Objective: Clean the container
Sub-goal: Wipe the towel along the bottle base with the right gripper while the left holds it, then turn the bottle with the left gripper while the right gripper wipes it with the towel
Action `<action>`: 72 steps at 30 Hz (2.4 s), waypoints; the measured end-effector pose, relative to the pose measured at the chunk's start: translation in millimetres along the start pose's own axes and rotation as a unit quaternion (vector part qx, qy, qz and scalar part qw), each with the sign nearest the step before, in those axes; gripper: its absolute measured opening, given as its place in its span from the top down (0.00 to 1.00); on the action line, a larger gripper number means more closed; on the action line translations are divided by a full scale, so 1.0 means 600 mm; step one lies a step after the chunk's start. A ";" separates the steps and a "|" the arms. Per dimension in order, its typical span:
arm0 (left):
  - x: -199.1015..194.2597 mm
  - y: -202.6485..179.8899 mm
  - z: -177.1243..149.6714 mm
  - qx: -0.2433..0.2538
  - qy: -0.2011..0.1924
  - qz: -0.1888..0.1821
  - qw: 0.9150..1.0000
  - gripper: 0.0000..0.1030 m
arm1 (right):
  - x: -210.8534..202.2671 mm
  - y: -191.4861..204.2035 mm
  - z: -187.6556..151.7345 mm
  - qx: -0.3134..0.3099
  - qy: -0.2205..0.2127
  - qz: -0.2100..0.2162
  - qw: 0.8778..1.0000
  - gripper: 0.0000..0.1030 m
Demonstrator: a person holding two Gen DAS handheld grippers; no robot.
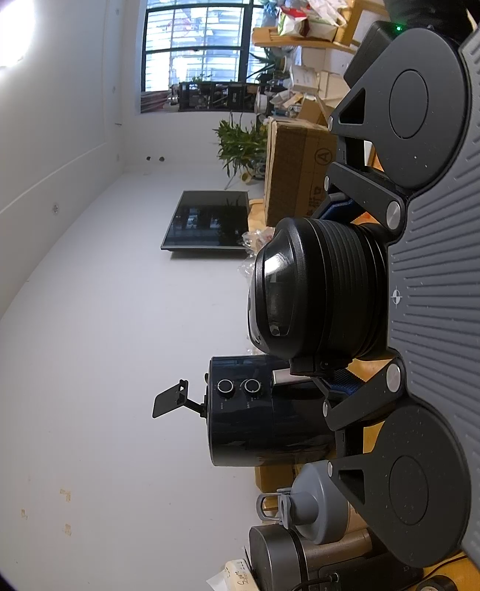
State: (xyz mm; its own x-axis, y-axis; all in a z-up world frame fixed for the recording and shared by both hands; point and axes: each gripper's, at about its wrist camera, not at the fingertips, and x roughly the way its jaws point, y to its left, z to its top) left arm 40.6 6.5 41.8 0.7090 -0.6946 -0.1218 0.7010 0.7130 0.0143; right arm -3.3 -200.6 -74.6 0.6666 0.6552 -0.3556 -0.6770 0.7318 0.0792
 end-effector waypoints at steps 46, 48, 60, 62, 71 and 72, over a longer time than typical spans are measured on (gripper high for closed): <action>-0.007 0.013 -0.007 0.004 -0.006 0.003 1.000 0.28 | -0.094 0.014 0.083 0.010 -0.146 -0.015 0.989 0.92; -0.007 0.013 -0.007 0.004 -0.007 0.003 1.000 0.28 | -0.101 0.012 0.076 0.012 -0.146 -0.018 0.989 0.92; -0.004 0.009 0.003 0.005 -0.006 0.004 1.000 0.27 | -0.143 0.001 0.046 0.017 -0.141 -0.029 0.989 0.91; -0.003 0.007 0.003 0.011 -0.009 0.008 1.000 0.26 | -0.148 0.000 0.043 0.019 -0.140 -0.031 0.989 0.91; -0.014 -0.007 0.008 0.000 -0.042 0.056 0.998 0.08 | -0.155 -0.005 0.029 0.029 -0.135 -0.034 0.990 0.91; -0.016 -0.012 0.009 0.001 -0.043 0.062 0.997 0.08 | -0.156 -0.006 0.027 0.030 -0.135 -0.034 0.990 0.91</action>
State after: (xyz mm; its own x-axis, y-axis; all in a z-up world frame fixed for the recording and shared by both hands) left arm 29.5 7.5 48.2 0.7948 -0.6060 -0.0334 0.6068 0.7944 0.0252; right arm -58.0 -261.3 -26.5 0.7742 0.6248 -0.1010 -0.6135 0.7801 0.1224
